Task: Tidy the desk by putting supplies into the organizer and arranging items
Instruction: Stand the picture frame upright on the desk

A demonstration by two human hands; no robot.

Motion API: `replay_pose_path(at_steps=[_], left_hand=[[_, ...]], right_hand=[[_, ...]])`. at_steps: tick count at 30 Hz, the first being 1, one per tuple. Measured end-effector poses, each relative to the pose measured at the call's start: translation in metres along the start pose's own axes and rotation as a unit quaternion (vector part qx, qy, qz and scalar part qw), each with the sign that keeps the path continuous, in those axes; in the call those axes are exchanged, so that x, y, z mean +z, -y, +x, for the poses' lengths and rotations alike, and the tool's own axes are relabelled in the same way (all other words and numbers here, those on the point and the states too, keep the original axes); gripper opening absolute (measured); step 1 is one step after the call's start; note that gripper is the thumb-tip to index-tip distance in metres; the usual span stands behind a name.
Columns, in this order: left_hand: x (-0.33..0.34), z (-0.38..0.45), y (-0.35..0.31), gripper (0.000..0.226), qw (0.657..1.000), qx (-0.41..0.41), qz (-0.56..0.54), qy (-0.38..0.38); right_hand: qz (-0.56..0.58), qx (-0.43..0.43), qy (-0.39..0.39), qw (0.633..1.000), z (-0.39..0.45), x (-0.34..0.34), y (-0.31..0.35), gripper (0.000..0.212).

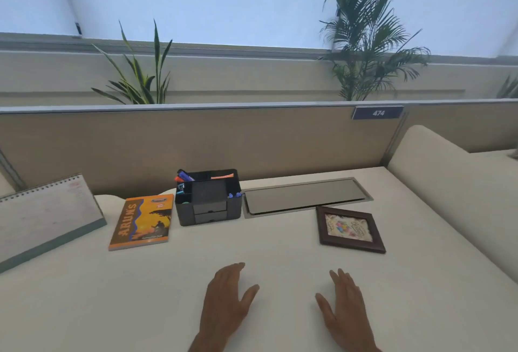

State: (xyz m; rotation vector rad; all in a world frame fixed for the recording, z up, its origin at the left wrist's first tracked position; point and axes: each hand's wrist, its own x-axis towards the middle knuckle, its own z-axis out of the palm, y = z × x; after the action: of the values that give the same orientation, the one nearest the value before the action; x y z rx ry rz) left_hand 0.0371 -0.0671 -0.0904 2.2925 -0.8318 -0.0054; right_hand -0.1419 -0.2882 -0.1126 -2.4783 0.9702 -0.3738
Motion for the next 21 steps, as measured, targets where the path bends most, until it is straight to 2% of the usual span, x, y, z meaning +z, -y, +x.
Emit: replay_pose_path(at_steps=[6,11,18,21], left_hand=[[0.057,0.039,-0.083,0.059,0.997,0.03,-0.041,0.056],[0.098,0.072,-0.133,0.066,0.994,0.01,-0.074,0.086],[0.14,0.115,-0.168,0.086,0.98,-0.099,-0.087,0.151],[0.154,0.126,-0.174,0.091,0.975,-0.118,-0.065,0.174]], right_hand=[[-0.01,0.091,-0.032,0.995,0.032,-0.065,-0.057,0.07],[0.042,0.137,-0.028,0.989,0.072,-0.094,-0.086,0.075],[0.121,0.235,0.021,0.964,0.124,-0.098,-0.096,0.085],[0.115,0.261,0.047,0.957,0.137,-0.095,-0.099,0.085]])
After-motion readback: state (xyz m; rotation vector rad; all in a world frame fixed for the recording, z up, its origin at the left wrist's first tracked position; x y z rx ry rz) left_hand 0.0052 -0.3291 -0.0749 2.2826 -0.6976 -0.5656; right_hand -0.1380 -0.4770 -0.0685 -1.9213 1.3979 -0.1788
